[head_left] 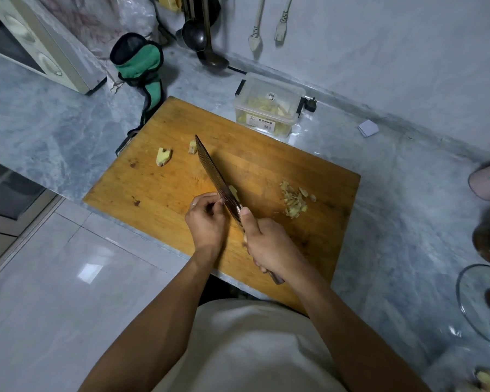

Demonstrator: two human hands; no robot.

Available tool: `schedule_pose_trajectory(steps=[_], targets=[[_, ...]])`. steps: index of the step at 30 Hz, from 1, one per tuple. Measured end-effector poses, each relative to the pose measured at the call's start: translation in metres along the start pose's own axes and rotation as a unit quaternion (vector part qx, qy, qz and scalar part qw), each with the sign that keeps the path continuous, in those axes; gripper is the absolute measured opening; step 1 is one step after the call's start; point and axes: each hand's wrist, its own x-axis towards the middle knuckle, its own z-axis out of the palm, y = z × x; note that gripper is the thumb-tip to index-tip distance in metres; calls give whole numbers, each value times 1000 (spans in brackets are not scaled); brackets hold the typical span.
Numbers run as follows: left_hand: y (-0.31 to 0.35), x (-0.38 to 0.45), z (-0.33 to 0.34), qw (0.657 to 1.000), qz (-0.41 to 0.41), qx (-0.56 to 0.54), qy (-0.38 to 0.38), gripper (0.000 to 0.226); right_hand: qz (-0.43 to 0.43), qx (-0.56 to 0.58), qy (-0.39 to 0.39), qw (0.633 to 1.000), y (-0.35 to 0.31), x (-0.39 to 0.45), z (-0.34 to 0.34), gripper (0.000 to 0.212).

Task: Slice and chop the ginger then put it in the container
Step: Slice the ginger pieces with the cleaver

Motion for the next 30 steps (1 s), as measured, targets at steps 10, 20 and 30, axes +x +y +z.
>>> schedule_pose_trajectory(steps=[10, 20, 30], targets=[[0, 0, 1, 1000, -4, -1, 5, 15, 5, -7, 1, 1000, 2, -2, 1, 68], [1, 0, 1, 1000, 1, 5, 7, 13, -6, -13, 4, 1000, 1, -2, 2, 69], [0, 0, 1, 1000, 5, 10, 0, 15, -16, -20, 6, 1000, 2, -2, 4, 68]])
